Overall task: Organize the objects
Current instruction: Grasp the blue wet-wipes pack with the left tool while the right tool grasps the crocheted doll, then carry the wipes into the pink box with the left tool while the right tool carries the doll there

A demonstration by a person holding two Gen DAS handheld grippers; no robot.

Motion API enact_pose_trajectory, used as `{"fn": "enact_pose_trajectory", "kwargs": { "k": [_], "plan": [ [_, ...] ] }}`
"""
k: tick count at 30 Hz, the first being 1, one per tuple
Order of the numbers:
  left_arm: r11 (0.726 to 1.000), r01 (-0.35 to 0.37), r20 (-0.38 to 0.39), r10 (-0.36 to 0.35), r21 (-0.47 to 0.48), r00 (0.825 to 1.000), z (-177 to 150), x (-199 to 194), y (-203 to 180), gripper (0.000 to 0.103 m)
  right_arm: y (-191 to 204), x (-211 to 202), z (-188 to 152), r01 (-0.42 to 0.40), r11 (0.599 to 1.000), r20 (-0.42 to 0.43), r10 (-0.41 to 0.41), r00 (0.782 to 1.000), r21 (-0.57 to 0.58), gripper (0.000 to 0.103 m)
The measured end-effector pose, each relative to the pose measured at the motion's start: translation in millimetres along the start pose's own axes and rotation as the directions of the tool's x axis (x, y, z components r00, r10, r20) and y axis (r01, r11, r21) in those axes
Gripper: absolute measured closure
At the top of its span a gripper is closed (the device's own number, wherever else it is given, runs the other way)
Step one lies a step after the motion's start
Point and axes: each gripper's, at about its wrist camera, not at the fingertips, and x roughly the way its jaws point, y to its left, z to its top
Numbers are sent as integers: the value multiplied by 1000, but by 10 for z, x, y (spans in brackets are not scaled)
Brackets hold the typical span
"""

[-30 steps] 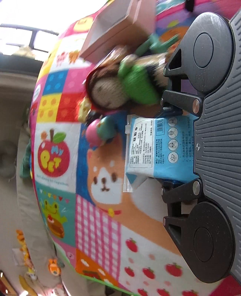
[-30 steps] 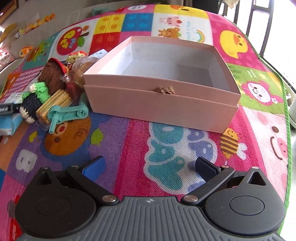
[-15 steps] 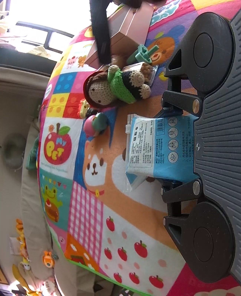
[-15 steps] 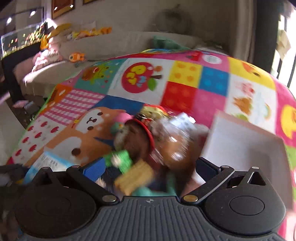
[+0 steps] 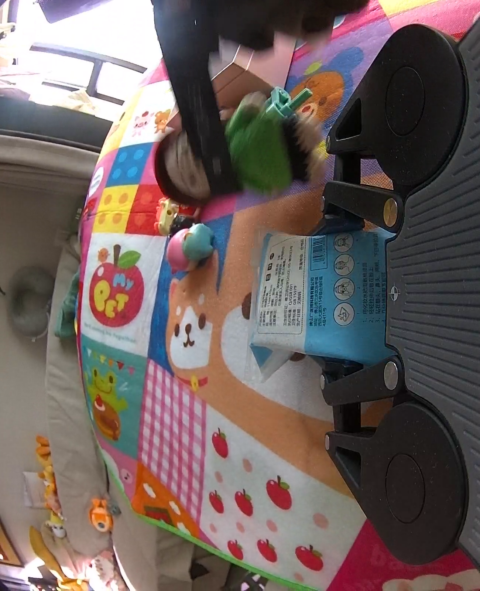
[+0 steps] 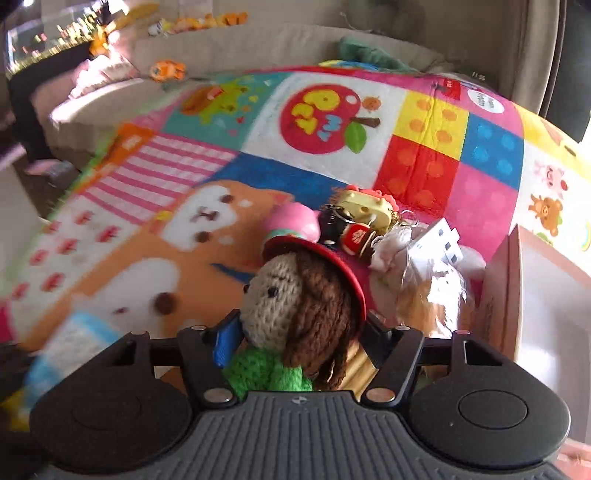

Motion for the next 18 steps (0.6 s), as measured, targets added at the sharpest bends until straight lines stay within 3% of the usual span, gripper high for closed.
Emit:
{"fn": "enact_pose_trajectory", "kwargs": {
  "k": [3, 7, 13, 18],
  "plan": [
    [1000, 24, -19, -24, 5, 1000, -17, -69, -44, 44, -103, -479, -179, -54, 998, 31, 54, 998, -10, 36],
    [991, 127, -45, -125, 35, 991, -43, -255, -250, 45, -344, -1114, -585, -76, 997, 39, 76, 996, -9, 36],
    [951, 287, 18, -291, 119, 957, 476, -380, -980, 45, -858, -1848, -1165, 20, 998, 117, -27, 993, 66, 36],
    [919, 366, 68, -379, 147, 923, 1062, 132, -1918, 44, -1301, -2104, -1342, 104, 976, 211, -144, 967, 190, 36]
  ]
}}
